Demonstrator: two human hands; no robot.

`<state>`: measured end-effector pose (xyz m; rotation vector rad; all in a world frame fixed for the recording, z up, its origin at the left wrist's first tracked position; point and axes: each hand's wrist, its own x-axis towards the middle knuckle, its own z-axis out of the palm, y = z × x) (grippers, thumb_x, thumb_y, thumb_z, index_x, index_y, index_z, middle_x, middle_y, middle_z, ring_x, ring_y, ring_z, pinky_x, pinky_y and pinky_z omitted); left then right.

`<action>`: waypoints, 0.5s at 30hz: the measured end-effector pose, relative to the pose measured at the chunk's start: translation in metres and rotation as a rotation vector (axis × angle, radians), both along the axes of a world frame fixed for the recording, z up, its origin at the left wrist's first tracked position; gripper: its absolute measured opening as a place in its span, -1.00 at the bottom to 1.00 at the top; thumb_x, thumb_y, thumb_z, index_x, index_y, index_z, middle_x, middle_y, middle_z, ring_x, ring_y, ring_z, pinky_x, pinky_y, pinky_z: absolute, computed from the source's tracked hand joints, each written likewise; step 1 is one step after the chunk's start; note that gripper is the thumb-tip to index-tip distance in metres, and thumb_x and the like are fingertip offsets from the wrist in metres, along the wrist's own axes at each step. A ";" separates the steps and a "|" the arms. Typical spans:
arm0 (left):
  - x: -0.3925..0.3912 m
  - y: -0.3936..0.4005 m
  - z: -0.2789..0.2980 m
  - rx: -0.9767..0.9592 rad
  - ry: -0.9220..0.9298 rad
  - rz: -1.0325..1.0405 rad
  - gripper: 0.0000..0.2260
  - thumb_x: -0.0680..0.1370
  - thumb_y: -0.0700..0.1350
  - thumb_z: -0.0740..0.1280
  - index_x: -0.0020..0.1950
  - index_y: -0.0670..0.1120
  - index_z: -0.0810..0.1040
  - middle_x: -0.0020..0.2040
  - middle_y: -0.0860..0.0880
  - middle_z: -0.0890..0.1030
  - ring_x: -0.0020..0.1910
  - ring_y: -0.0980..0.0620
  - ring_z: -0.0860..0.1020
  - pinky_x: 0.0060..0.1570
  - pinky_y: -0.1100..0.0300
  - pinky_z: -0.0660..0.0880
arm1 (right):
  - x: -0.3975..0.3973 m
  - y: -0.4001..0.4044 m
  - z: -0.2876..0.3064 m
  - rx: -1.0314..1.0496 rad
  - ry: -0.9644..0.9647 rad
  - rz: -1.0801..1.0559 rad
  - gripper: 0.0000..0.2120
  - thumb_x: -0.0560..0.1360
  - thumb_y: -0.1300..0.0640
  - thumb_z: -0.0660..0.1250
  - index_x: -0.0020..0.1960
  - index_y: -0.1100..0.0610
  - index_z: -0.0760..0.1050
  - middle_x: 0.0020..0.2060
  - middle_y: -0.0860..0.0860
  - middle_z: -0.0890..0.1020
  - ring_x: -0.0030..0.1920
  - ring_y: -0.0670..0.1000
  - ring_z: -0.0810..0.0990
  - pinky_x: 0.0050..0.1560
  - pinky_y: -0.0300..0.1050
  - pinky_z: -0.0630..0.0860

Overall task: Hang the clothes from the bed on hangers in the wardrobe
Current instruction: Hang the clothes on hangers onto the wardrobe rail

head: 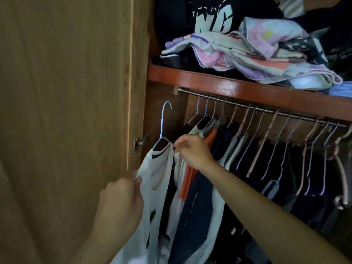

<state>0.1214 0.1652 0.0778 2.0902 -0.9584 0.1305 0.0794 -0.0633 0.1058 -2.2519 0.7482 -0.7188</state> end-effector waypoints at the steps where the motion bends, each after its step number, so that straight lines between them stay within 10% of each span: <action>1: 0.001 0.001 -0.001 0.000 0.003 0.012 -0.78 0.64 -0.08 0.16 -0.15 -0.05 0.52 -0.41 0.00 0.52 -0.31 -0.14 0.55 -0.31 0.09 0.32 | 0.002 -0.016 -0.004 -0.075 0.073 -0.025 -0.82 0.49 0.18 0.32 -0.07 -0.03 0.66 -0.09 -0.01 0.72 0.02 0.05 0.67 0.14 0.04 0.58; 6: 0.006 0.003 -0.003 0.018 -0.006 0.084 -0.72 0.62 -0.05 0.21 -0.19 -0.16 0.58 -0.34 -0.11 0.59 -0.18 -0.30 0.56 -0.22 -0.01 0.44 | 0.018 -0.071 -0.017 -0.349 0.347 -0.005 -0.56 0.58 0.22 0.25 0.45 0.08 0.40 0.30 0.15 0.56 0.32 0.16 0.50 0.26 -0.03 0.48; 12: 0.003 0.000 0.004 -0.031 -0.082 0.086 -0.87 0.58 -0.09 0.26 -0.11 0.02 0.59 -0.29 -0.10 0.64 -0.11 -0.32 0.58 -0.20 -0.02 0.45 | 0.050 -0.093 -0.024 -0.618 0.645 0.176 -0.28 0.56 0.33 0.22 0.62 -0.01 0.04 0.62 0.08 0.03 0.58 0.15 0.06 0.52 0.06 0.15; 15: 0.005 0.004 0.005 -0.079 -0.099 0.111 -0.85 0.58 -0.04 0.24 -0.12 0.07 0.58 -0.31 -0.10 0.64 -0.13 -0.32 0.60 -0.25 -0.02 0.48 | 0.065 -0.104 -0.034 -0.718 0.703 0.178 -0.23 0.56 0.26 0.24 0.63 -0.06 -0.04 0.61 0.06 0.06 0.58 0.17 0.04 0.51 0.06 0.13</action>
